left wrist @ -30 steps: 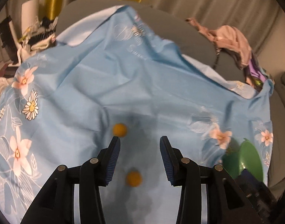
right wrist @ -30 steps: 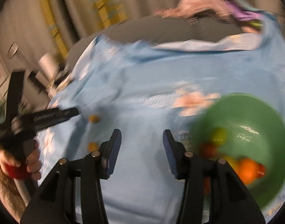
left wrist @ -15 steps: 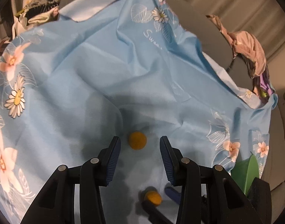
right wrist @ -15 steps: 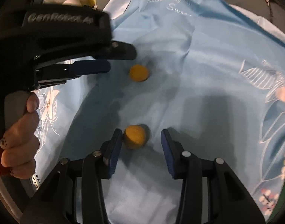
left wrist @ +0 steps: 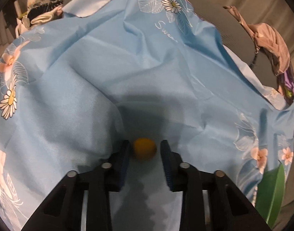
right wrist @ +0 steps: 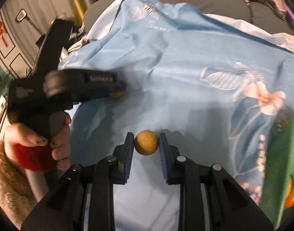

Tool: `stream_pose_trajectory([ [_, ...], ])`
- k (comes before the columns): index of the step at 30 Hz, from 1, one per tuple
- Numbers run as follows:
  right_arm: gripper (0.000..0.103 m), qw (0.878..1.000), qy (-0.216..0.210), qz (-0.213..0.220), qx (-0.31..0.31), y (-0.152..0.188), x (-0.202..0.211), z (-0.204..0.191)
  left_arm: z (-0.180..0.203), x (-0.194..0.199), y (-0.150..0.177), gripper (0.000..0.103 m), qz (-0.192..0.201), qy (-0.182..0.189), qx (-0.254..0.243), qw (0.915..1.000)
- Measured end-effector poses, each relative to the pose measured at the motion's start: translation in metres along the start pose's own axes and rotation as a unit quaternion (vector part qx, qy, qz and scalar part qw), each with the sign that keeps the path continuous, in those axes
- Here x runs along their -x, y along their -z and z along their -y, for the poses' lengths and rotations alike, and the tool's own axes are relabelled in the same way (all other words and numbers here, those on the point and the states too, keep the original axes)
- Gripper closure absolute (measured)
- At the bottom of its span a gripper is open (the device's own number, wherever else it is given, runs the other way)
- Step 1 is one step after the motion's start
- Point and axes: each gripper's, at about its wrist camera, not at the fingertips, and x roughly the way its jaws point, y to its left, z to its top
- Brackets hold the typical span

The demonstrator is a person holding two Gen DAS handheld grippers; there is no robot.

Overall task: Organize fruits
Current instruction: 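Carry the yellow fruit in the right gripper into the bowl and open while the left does likewise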

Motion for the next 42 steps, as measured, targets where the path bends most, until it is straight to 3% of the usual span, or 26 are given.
stream_pose_trajectory([
  [6,0.076,0.999,0.011,0.017,-0.028,0.005,0.017,0.011,0.006,0.014,0.004,0.076,0.017,-0.010,-0.011,0.9997],
  [11,0.076,0.997,0.025,0.049,-0.049,0.003,0.040,0.026,0.032,0.065,0.014,0.076,0.071,0.035,-0.035,0.9963],
  [16,0.076,0.991,0.039,0.094,-0.081,0.003,0.075,0.051,0.073,0.113,0.038,0.076,0.123,0.069,-0.101,0.9848],
  [20,0.076,0.984,0.051,0.126,-0.112,0.013,0.105,0.075,0.099,0.139,0.057,0.076,0.148,0.121,-0.137,0.9720],
  [24,0.076,0.977,0.054,0.143,-0.147,0.028,0.126,0.103,0.128,0.141,0.081,0.076,0.131,0.167,-0.191,0.9584],
  [27,0.076,0.971,0.060,0.151,-0.175,0.042,0.140,0.123,0.148,0.132,0.096,0.076,0.120,0.166,-0.230,0.9513],
  [34,0.076,0.961,0.082,0.150,-0.217,0.060,0.149,0.155,0.183,0.101,0.118,0.076,0.075,0.179,-0.269,0.9434],
  [42,0.076,0.959,0.081,0.137,-0.234,0.068,0.145,0.171,0.208,0.080,0.141,0.076,0.041,0.189,-0.306,0.9322],
])
